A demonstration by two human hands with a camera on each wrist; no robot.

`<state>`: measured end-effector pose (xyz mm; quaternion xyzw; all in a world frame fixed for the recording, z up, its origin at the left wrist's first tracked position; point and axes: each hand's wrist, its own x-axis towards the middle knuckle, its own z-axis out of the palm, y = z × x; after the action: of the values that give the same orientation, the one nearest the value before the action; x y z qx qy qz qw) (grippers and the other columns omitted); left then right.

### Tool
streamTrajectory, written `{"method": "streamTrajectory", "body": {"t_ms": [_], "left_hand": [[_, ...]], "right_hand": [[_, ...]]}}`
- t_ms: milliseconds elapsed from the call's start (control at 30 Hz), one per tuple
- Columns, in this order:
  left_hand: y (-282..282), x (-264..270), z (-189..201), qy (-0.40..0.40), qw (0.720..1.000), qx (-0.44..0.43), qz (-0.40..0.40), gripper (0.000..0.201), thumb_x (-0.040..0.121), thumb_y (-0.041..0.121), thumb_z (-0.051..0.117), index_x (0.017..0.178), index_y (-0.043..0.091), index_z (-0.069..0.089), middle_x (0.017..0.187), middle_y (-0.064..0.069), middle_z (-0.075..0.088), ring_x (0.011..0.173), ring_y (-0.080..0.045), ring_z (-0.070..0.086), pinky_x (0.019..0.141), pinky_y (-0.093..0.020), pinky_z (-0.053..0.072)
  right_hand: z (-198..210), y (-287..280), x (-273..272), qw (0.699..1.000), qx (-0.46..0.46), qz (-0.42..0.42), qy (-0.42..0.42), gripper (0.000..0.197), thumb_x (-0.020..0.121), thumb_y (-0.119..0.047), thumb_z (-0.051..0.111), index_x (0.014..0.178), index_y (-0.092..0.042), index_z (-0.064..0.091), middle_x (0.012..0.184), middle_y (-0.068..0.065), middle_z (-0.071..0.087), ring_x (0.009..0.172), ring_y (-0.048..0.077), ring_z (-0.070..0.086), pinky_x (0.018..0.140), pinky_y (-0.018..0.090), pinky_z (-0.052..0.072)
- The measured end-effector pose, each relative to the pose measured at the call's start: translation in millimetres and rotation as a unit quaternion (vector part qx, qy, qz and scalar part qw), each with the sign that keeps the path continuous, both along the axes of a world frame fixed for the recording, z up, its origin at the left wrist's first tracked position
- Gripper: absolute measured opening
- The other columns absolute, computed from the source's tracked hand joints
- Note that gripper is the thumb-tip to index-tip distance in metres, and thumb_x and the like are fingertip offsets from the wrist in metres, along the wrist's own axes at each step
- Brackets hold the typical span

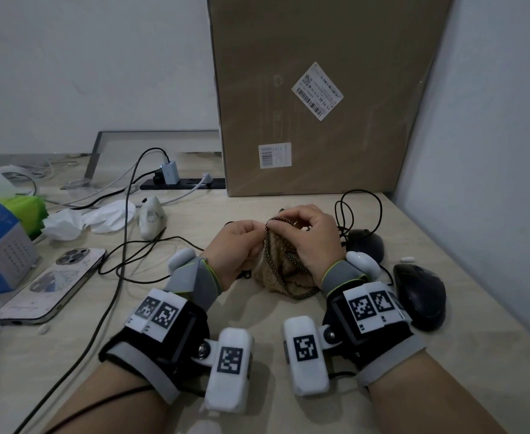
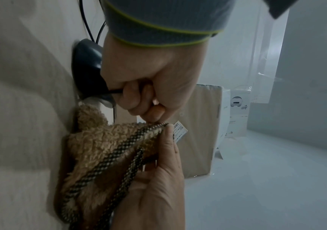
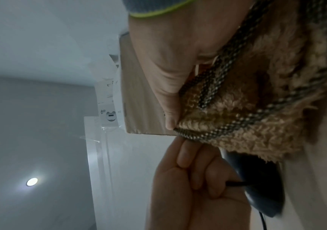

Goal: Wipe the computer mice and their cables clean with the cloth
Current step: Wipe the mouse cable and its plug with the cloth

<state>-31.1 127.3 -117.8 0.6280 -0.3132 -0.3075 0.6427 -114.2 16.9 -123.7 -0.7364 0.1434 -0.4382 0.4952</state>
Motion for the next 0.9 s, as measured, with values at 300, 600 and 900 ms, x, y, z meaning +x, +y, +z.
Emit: {"method": "streamTrajectory", "body": {"t_ms": [300, 600, 900], "left_hand": [[0.0, -3.1, -0.6, -0.086, 0.996, -0.001, -0.018, 0.012, 0.094, 0.001, 0.048, 0.084, 0.007, 0.052, 0.036, 0.008, 0.035, 0.031, -0.003, 0.024, 0.032, -0.012, 0.018], [-1.3, -4.0, -3.7, -0.046, 0.994, 0.044, -0.093, 0.047, 0.101, 0.025, 0.036, 0.058, 0.010, 0.043, 0.041, 0.001, 0.027, 0.040, -0.012, 0.015, 0.041, -0.022, 0.009], [-0.8, 0.8, 1.4, 0.016, 1.000, 0.000, 0.007, 0.028, 0.100, 0.012, 0.039, 0.085, 0.006, 0.061, 0.039, 0.008, 0.031, 0.032, -0.004, 0.020, 0.033, -0.014, 0.014]], "right_hand": [[-1.4, -3.7, -1.0, 0.997, 0.056, -0.041, 0.033, 0.026, 0.075, -0.032, 0.076, 0.092, -0.018, 0.061, 0.086, 0.000, 0.067, 0.081, 0.013, 0.063, 0.075, 0.025, 0.051], [-3.3, -10.1, -1.1, 0.993, 0.094, -0.075, 0.001, 0.035, 0.088, -0.032, 0.062, 0.073, -0.001, 0.059, 0.067, 0.012, 0.060, 0.063, 0.020, 0.051, 0.065, 0.041, 0.049], [-0.1, -11.2, -3.0, 0.986, 0.133, -0.084, -0.047, 0.013, 0.086, -0.032, 0.065, 0.076, -0.026, 0.071, 0.077, -0.003, 0.071, 0.080, 0.017, 0.066, 0.082, 0.039, 0.056]]}}
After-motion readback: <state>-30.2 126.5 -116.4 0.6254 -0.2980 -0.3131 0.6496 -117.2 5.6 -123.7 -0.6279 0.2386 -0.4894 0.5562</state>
